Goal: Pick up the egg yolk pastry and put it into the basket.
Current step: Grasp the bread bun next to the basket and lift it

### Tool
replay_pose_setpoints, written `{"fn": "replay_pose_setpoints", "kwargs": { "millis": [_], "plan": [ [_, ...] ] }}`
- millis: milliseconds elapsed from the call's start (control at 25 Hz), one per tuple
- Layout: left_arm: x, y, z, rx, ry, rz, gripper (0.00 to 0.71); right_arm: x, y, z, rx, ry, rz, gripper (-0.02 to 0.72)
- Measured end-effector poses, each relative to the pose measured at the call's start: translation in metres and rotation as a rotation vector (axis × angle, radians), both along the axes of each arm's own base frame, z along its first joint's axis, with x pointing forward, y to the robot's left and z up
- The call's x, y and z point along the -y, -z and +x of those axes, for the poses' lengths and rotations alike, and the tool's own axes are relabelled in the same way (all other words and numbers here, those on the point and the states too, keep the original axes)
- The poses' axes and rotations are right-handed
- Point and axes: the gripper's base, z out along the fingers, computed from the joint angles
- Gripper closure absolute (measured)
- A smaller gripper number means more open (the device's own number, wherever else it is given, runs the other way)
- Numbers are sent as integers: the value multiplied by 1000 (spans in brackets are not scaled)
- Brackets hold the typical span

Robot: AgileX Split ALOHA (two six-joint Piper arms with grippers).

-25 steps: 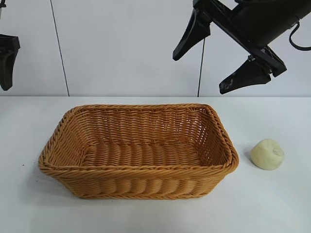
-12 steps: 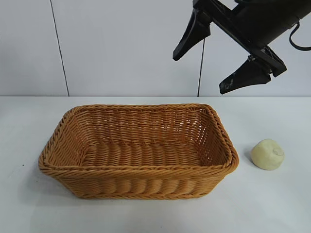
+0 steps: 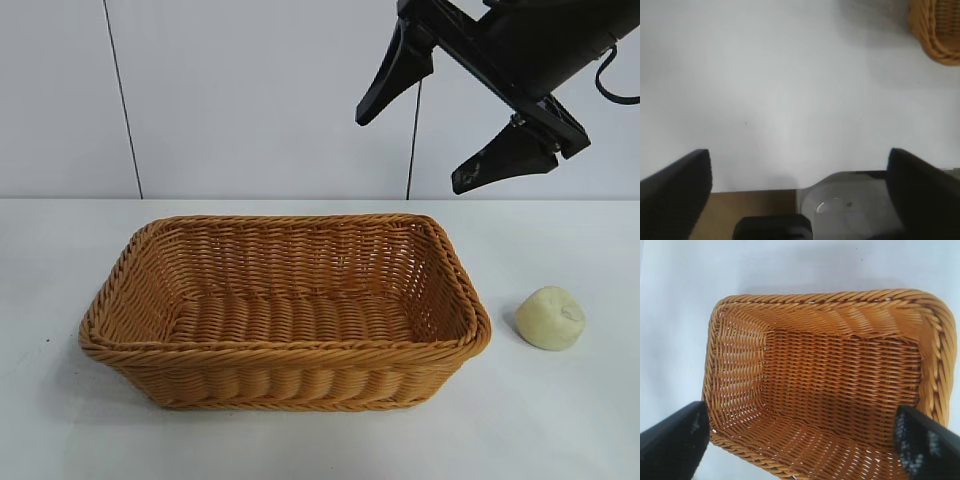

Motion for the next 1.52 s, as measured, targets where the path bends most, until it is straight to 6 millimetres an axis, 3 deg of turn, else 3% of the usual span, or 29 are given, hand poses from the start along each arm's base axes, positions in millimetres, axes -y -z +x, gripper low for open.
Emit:
{"fn": "replay_pose_setpoints", "kwargs": {
  "millis": [320, 600, 840, 1080, 1280, 1520],
  "plan": [
    [-4, 24, -77, 346, -8, -17, 17, 0, 0, 0, -2, -2, 0, 10],
    [-6, 21, -118, 580, -8, -30, 17, 0, 0, 0, -5, -3, 0, 10],
    [-7, 19, -140, 720, -8, -37, 17, 0, -5, 1, 4, -32, -20, 10],
    [-8, 19, -152, 795, -8, -41, 17, 9, -32, 5, 0, -93, -187, 10],
    [-8, 19, -153, 796, -8, -41, 17, 29, -44, 10, -12, -49, -386, 10],
    [-8, 19, -153, 796, -8, -41, 17, 75, -43, 15, -65, 62, -439, 10]
  ]
}}
